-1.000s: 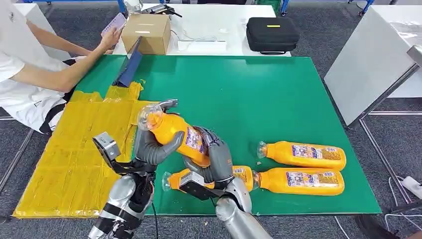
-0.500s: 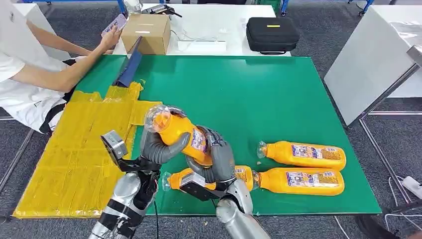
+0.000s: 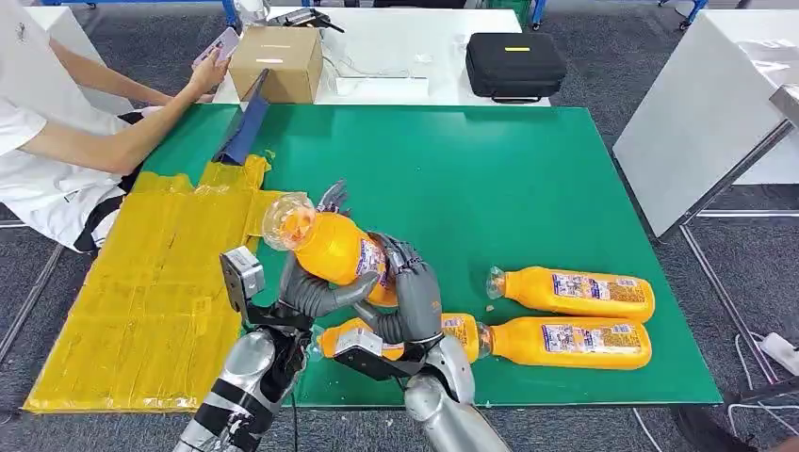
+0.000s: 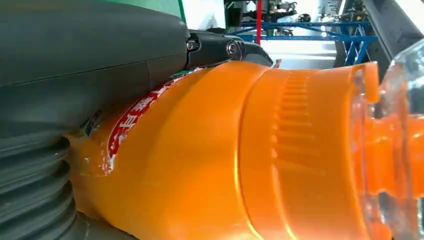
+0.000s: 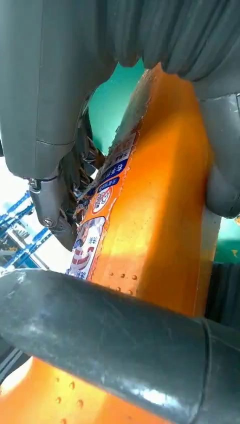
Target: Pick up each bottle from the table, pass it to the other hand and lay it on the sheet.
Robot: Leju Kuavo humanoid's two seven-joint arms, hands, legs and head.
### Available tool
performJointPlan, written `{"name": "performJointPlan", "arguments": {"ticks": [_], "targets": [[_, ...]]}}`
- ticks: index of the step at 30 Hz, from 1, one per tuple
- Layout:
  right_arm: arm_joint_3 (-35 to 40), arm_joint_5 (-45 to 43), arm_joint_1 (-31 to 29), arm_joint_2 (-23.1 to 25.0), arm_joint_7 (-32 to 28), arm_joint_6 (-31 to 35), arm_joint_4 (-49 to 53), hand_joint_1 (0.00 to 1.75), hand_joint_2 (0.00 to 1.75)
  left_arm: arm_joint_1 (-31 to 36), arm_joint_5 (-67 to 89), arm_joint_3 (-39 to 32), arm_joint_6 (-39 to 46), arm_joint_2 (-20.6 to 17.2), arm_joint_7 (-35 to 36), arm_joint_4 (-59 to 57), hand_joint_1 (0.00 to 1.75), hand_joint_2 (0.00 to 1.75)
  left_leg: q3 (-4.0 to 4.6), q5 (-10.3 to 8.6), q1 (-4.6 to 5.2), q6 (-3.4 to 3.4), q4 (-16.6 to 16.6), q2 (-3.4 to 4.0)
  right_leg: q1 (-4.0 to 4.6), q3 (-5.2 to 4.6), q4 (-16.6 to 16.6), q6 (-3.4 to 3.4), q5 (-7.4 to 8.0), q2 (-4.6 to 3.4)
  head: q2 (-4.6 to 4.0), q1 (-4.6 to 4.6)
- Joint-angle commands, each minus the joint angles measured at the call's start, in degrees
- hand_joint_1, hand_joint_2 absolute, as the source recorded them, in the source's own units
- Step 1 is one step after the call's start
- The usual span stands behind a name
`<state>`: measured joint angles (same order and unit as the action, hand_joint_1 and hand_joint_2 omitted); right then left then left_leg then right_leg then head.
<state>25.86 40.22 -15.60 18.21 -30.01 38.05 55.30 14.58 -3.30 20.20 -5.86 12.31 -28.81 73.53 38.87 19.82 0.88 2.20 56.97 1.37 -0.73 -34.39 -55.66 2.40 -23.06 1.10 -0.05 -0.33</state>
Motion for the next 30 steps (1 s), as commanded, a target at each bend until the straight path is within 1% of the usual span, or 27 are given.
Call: {"name": "performJointPlan", "arguments": {"ticks": [1,2,3,9,10,12,13,15,16,21,22,24,25,27,28,29,30], "targets": [[2.2,0.2,-1.2,-1.2,0.3,0.0,-1.3,1.75,1.75,2.1,-0.1,1.4,0.3,-0.6,0.4,-3.8,0.00,1.75,-0.20,0.11,-0.09,-0.16,0.0,-0.16,0.05,0.23,0.0,-0.09,-0.10,0.01,-0.02,0.00],[2.2,0.2,-1.2,-1.2,0.3,0.1,-1.5,1.75,1.75,2.0,-0.3,1.1,0.4,-0.5,0.4,-3.6,1.69,1.75,-0.17,0.09,-0.07,-0.14,0.0,-0.13,0.04,0.19,0.0,-0.08,-0.08,0.00,-0.02,0.00],[2.2,0.1,-1.3,-1.1,0.2,0.2,-2.1,1.75,1.75,1.5,-1.6,0.2,0.5,-0.2,-0.2,-2.7,1.75,1.75,-0.29,0.17,-0.11,-0.21,0.1,-0.16,0.06,0.32,0.0,-0.12,-0.15,-0.04,0.00,0.00],[2.2,-0.6,-1.6,-1.0,-0.3,0.2,-2.9,1.75,1.75,0.3,-3.5,-1.3,1.0,-0.1,-0.7,0.3,1.75,1.75,-0.09,0.06,-0.07,-0.10,0.0,-0.04,0.05,0.13,0.0,-0.05,-0.03,-0.05,-0.02,-0.02],[2.1,-0.7,-1.6,-1.0,-0.3,0.1,-2.9,1.75,1.75,0.2,-3.8,-1.5,1.1,-0.1,-0.7,0.7,1.75,1.75,-0.27,0.19,-0.11,-0.21,0.1,-0.09,0.06,0.31,0.0,-0.11,-0.14,-0.10,-0.02,0.00],[2.1,-0.9,-1.6,-1.1,-0.3,-0.1,-3.0,1.75,1.75,0.0,-4.1,-1.8,1.3,-0.1,-0.9,1.2,1.75,1.75,-0.13,0.08,-0.08,-0.12,0.0,-0.05,0.06,0.16,0.0,-0.06,-0.04,-0.06,-0.02,0.00],[2.1,-0.9,-1.6,-1.1,-0.3,-0.1,-3.0,1.75,1.75,0.0,-4.1,-1.8,1.3,-0.1,-0.9,1.2,1.75,1.75,-0.26,0.17,-0.11,-0.20,0.1,-0.08,0.07,0.30,0.0,-0.11,-0.11,-0.09,-0.02,-0.02],[2.1,-1.0,-1.6,-1.0,-0.4,-0.1,-3.0,1.75,1.75,-0.2,-4.4,-2.0,1.5,-0.1,-1.0,1.7,1.75,1.75,-0.12,0.08,-0.07,-0.12,0.0,-0.07,0.05,0.16,0.0,-0.07,-0.05,-0.04,-0.02,0.00],[2.1,-1.0,-1.6,-1.0,-0.4,-0.1,-3.0,1.75,1.75,-0.2,-4.4,-2.0,1.5,-0.1,-1.0,1.7,1.75,1.75,-0.26,0.18,-0.11,-0.21,0.1,-0.09,0.06,0.29,0.0,-0.12,-0.14,-0.10,0.00,0.00],[2.2,-1.3,-1.5,-1.0,-0.4,-0.6,-3.0,1.75,1.75,-0.3,-4.5,-2.2,1.8,-0.3,-1.2,2.0,1.75,1.75,-0.13,0.07,-0.06,-0.12,0.0,-0.07,0.04,0.15,0.0,-0.08,-0.05,-0.04,-0.02,-0.02],[2.2,-1.3,-1.5,-1.0,-0.4,-0.6,-3.0,1.75,1.75,-0.3,-4.5,-2.2,1.8,-0.3,-1.2,2.0,1.75,1.75,-0.24,0.15,-0.11,-0.19,0.0,-0.10,0.07,0.27,0.0,-0.12,-0.11,-0.07,-0.02,0.00],[2.2,-2.7,-1.1,-1.1,-1.0,-2.1,-1.9,1.75,1.75,-0.6,-4.9,-2.9,2.6,-0.5,-1.9,2.8,1.75,1.75,-0.16,0.10,-0.09,-0.14,0.0,-0.09,0.06,0.20,0.0,-0.09,-0.07,-0.04,-0.02,0.00],[2.4,-3.1,-0.8,-1.2,-1.3,-2.4,-1.0,1.75,1.75,-0.8,-5.5,-4.0,3.2,-0.8,-2.2,3.6,1.75,1.75,-0.26,0.16,-0.11,-0.21,0.0,-0.13,0.06,0.30,0.0,-0.13,-0.13,-0.06,0.00,-0.02],[2.6,-3.7,-0.3,-1.4,-1.3,-3.5,0.8,1.75,1.75,-0.8,-5.9,-5.5,3.5,-1.4,-2.3,4.8,1.75,1.75,-0.13,0.09,-0.09,-0.14,0.0,-0.05,0.06,0.16,0.0,-0.09,-0.05,-0.07,-0.02,0.00],[2.7,-4.3,0.1,-1.5,-1.4,-3.9,2.2,1.75,1.75,-0.8,-5.0,-6.3,4.3,-1.5,-2.5,5.4,1.75,1.75,-0.25,0.19,-0.12,-0.22,0.1,-0.04,0.08,0.27,0.0,-0.13,-0.13,-0.15,-0.02,0.00],[2.6,-4.5,0.3,-1.5,-1.4,-3.9,2.6,1.38,1.75,-0.8,-4.4,-6.4,4.7,-1.6,-2.7,5.6,1.75,1.75,-0.18,0.14,-0.11,-0.19,0.1,-0.05,0.08,0.21,0.0,-0.11,-0.09,-0.11,0.00,0.00],[1.8,-7.1,1.6,-1.0,-2.3,-4.0,6.0,0.00,1.75,-0.7,2.9,-5.9,10.8,-2.1,-4.6,6.5,1.75,1.75,-0.24,0.19,-0.13,-0.24,0.1,-0.09,0.09,0.27,0.0,-0.14,-0.15,-0.10,-0.02,0.00]]}}
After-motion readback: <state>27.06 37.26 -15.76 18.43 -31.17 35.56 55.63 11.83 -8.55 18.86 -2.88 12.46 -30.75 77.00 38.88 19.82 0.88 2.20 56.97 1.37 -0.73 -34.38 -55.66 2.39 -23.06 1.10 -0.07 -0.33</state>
